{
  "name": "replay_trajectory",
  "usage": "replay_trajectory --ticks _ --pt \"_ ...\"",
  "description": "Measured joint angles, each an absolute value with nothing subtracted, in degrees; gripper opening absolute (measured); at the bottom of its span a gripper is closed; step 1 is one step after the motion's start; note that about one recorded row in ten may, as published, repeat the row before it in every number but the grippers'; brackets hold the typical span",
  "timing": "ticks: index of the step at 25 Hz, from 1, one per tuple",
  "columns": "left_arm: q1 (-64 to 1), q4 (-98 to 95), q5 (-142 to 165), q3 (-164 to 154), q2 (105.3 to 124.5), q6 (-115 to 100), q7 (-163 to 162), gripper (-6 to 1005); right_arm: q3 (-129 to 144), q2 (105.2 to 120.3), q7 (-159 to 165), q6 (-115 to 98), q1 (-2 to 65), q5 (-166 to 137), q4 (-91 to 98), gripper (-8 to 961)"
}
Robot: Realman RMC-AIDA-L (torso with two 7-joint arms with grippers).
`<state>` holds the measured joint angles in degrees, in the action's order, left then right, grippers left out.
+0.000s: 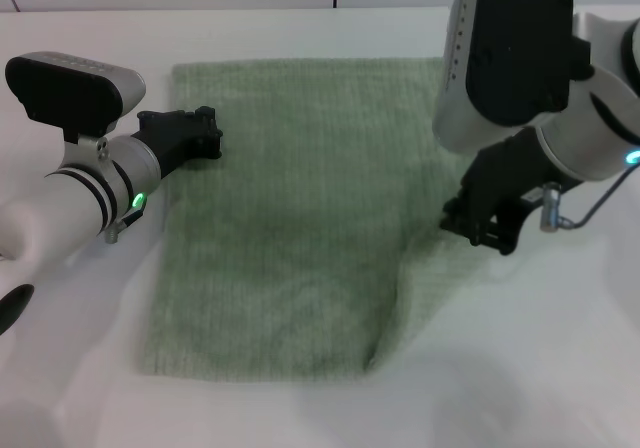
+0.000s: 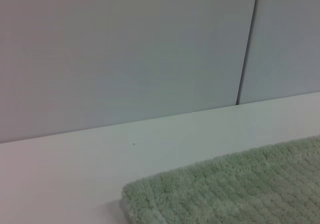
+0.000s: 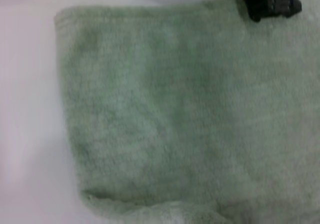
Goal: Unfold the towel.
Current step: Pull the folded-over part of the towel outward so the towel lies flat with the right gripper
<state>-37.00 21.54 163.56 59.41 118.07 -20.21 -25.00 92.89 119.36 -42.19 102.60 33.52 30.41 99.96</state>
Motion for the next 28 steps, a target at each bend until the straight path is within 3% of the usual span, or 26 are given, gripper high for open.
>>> replay_trajectory --ticks 24,28 --pt "-36.9 22.2 163.6 59.9 117.85 -19.7 -25.0 -2 99.9 119.05 -39.0 103.7 34.2 31.1 94.0 61" --pt "-36.9 22.2 163.6 59.9 117.85 -19.7 -25.0 -2 100.0 118.97 -39.0 103.7 34.9 31.3 94.0 144"
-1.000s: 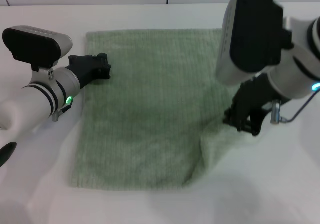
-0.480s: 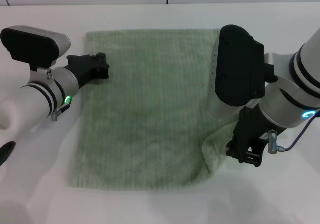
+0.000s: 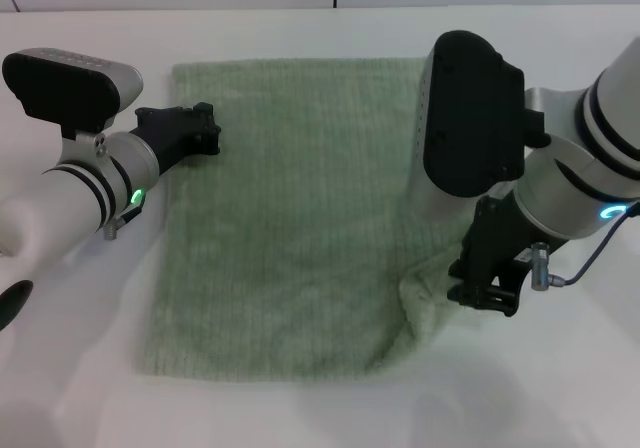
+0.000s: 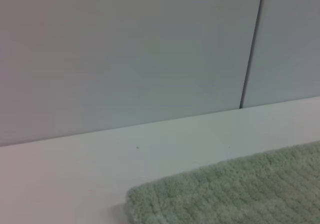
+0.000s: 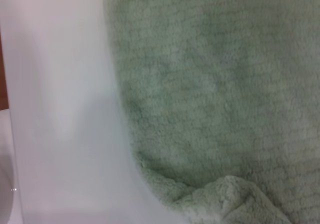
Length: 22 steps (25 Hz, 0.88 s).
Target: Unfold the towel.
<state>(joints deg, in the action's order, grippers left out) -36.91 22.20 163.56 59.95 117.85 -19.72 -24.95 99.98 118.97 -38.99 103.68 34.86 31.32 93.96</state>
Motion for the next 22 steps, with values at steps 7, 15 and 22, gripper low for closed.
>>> replay_trajectory --ticks 7,15,22 --pt "-36.9 22.3 163.6 60.0 117.77 -19.7 -25.0 -2 97.9 118.91 -41.8 103.8 34.5 34.8 101.6 314" --pt "-36.5 23.6 163.6 60.1 117.59 -19.6 -25.0 -2 93.1 119.13 -45.4 99.4 34.8 34.8 99.3 367" --pt "-36.3 23.7 163.6 60.1 117.51 -19.5 -25.0 -2 93.3 119.27 -46.4 87.2 32.9 32.0 97.4 364"
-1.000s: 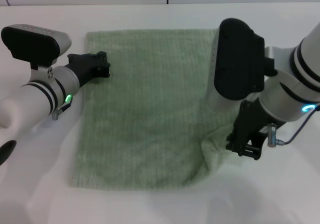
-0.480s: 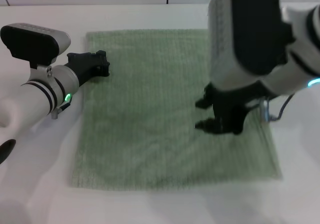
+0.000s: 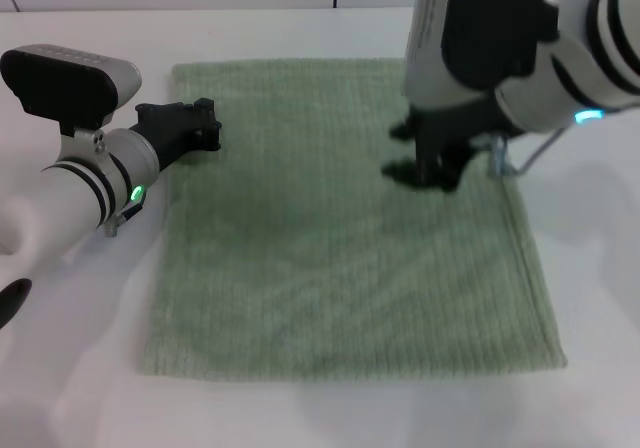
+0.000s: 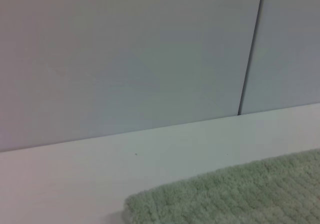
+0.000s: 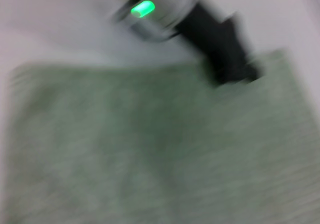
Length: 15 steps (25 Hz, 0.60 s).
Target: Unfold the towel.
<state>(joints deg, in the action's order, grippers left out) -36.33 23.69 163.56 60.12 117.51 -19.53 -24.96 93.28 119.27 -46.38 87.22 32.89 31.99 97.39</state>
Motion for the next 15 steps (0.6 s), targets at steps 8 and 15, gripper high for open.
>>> replay_trajectory --ticks 8,15 --pt "-30.2 27.8 163.6 62.1 117.09 -31.5 -24.7 -2 93.4 119.81 -48.6 58.5 25.9 32.9 94.9 364" --pt "-22.0 28.2 163.6 67.7 117.18 -54.1 -23.2 -2 98.8 119.88 -50.4 30.7 19.8 36.2 88.9 364"
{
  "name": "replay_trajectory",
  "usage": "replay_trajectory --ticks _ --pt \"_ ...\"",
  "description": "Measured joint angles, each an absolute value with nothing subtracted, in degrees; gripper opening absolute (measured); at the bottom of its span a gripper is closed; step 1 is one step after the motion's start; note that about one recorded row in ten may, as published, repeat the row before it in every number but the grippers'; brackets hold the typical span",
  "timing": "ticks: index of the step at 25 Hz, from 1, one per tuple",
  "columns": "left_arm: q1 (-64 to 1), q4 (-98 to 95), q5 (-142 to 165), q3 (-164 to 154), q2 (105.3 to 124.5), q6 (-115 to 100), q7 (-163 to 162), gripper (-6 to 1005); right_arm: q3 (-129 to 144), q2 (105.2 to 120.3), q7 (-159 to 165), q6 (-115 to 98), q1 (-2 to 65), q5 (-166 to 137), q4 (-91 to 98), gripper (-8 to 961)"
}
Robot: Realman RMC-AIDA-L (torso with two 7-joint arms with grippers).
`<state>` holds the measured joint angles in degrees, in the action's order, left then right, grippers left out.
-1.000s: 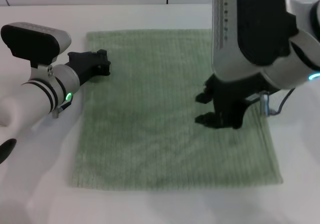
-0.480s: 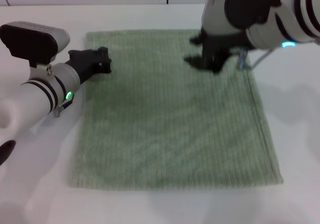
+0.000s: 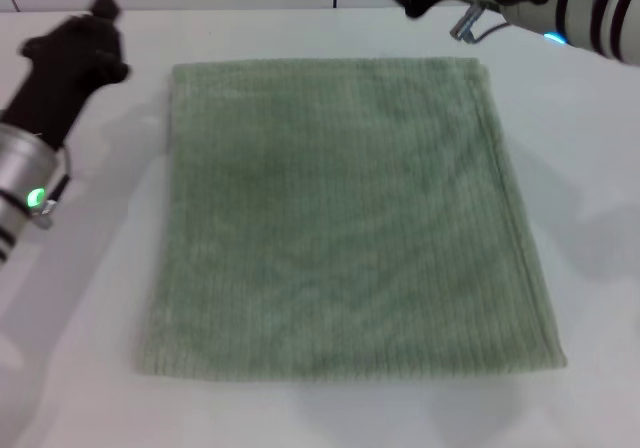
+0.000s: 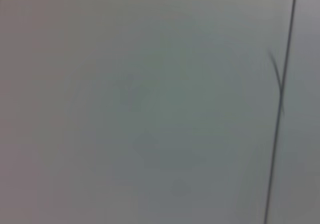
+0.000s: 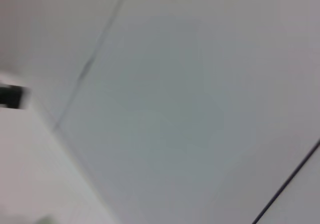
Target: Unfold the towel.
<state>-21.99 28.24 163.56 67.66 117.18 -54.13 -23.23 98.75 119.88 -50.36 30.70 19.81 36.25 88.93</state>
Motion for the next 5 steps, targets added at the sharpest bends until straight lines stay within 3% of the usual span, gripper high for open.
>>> replay_trajectory --ticks 5 --pt "-19.9 25.5 163.6 70.0 117.19 -64.3 -23.2 -2 106.5 119.89 -50.5 5.8 18.2 36.0 81.1 364"
